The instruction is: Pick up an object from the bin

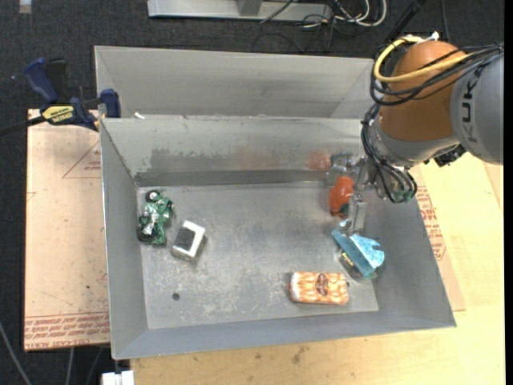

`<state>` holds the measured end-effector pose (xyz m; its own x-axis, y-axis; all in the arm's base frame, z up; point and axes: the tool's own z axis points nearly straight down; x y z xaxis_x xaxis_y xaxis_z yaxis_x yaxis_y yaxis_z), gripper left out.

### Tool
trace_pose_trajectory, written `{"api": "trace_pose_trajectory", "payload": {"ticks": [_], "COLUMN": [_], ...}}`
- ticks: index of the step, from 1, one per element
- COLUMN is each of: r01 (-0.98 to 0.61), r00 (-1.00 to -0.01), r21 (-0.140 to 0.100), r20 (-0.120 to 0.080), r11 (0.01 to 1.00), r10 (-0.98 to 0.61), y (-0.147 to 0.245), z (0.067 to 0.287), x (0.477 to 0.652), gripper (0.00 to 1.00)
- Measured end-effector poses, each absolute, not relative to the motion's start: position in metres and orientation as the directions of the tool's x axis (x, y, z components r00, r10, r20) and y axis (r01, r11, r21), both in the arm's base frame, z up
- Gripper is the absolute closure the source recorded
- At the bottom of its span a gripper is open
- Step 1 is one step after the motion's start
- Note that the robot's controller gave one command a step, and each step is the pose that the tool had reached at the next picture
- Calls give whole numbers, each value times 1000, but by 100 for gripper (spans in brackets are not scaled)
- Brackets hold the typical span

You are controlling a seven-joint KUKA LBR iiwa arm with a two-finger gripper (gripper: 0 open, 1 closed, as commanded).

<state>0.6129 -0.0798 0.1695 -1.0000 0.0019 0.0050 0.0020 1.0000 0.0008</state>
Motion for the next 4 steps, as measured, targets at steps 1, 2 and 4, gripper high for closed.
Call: {"api": "trace_pose_trajectory", "payload": {"ticks": [1,2,4], "r01": [0,-118,-397], "r00": [-1000,-993,-918], "r21": [0,0,-1], "r20": [-2,-4,-5], "r11": [1000,993,918], "r10": [0,-118,-397], "y": [-79,-72,-57], "z": [175,133,156], "x": [614,585,539], "gripper": [0,0,0]}}
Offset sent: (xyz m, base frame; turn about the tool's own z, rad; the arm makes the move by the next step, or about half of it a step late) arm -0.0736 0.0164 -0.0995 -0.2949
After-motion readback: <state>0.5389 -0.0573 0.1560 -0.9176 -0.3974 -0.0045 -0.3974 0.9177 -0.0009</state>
